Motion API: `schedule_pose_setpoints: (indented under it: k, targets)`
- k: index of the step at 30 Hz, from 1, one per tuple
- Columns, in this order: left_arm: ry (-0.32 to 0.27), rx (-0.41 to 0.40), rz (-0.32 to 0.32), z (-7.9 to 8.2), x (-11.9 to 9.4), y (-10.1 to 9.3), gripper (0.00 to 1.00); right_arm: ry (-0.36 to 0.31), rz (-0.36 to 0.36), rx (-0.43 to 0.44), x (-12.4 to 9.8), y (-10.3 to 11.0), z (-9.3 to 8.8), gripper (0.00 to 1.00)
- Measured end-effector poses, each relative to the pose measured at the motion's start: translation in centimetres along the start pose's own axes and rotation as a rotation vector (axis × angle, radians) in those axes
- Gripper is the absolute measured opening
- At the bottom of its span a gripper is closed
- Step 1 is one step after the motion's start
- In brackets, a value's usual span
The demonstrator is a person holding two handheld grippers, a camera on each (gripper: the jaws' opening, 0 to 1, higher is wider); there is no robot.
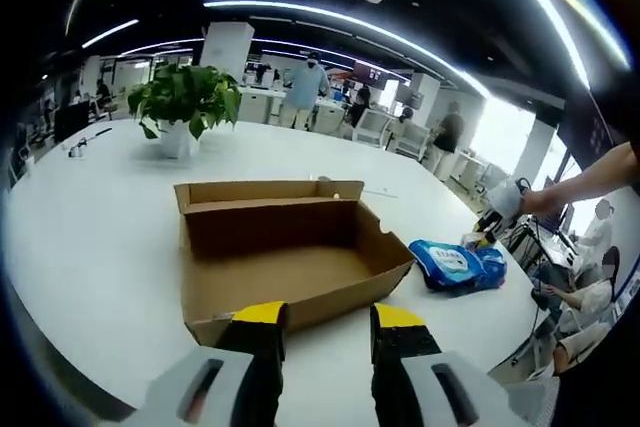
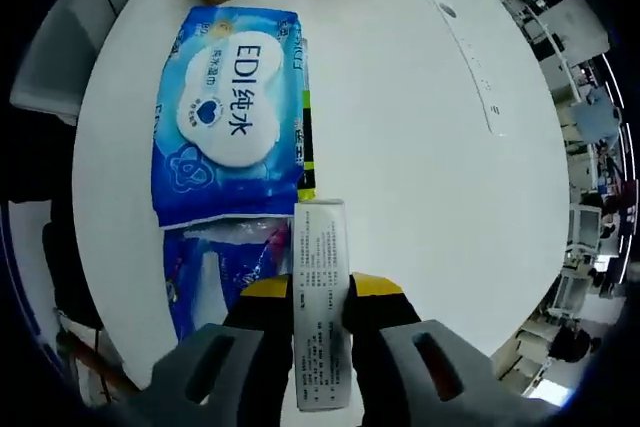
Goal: Operate the shoe box by opening the lid, removing the specified soft item, and placing it in the target area until the item is outside and the box remains undamaged.
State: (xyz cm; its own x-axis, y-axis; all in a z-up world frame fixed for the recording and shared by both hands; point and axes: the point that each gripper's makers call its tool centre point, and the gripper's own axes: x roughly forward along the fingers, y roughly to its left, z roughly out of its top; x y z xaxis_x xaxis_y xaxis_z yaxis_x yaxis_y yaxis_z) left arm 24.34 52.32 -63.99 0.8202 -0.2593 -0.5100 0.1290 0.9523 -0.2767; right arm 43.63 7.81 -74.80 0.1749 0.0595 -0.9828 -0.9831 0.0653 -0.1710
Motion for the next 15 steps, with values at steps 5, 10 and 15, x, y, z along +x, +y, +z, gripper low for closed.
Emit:
schedule_pose_setpoints:
  k: [5,10,15]
  targets:
    - [0.010,0.002,-0.010,-0.2,0.3,-0.7,0.33,0.011,0.015,0.007,0.1,0.1,-0.6,0.18]
    - [0.017,0.000,-0.016,-0.5,0.6,-1.0,0.33,0.026,0.023,-0.010,0.3,0.3,-1.1,0.18]
    - [0.024,0.004,-0.020,-0.6,0.6,-1.1,0.33,0.032,0.030,-0.026,0.3,0.5,-1.1,0.18]
